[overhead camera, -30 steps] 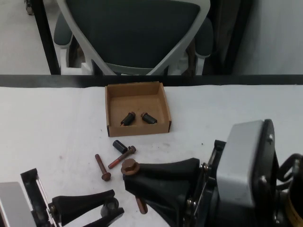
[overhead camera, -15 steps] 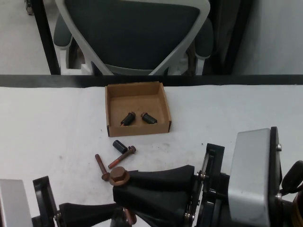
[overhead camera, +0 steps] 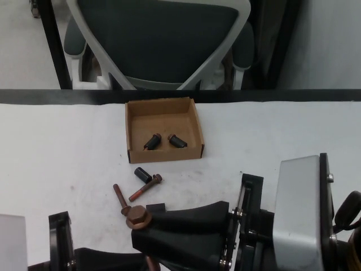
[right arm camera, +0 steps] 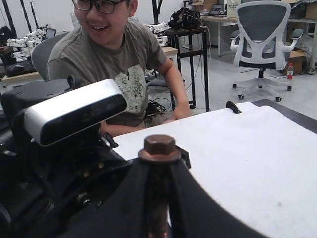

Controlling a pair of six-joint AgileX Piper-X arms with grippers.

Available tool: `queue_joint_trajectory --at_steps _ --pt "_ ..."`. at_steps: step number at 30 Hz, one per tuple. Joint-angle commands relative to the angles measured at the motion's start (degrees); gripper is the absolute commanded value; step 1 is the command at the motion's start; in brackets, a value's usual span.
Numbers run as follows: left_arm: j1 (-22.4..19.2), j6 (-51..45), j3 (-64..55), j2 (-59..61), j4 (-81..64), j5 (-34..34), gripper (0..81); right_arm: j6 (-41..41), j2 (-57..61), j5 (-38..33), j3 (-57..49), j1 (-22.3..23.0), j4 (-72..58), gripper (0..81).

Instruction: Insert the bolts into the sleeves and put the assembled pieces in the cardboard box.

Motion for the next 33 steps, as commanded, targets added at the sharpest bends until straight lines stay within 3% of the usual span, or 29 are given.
queue_joint_trajectory --at_steps 1,17,24,33 --pt "-0.1 -1.1 -0.5 0.1 -2.5 1.0 0.8 0.9 0.7 -1.6 0.1 0.2 -0.7 0.2" --pt "-0.1 -3.8 -0.5 0.1 -3.9 4.1 0.8 0.0 3.0 -1.6 0.1 0.2 -0.7 0.2" --pt "-0.1 -6.7 -0.5 0.1 -6.2 -2.0 0.8 0.0 3.0 -1.6 0.1 0.2 0.9 0.2" --pt "-0.1 -7.9 -0.5 0.1 -6.3 -5.0 0.8 0.0 2.3 -1.6 0.1 0.2 3.0 0.2"
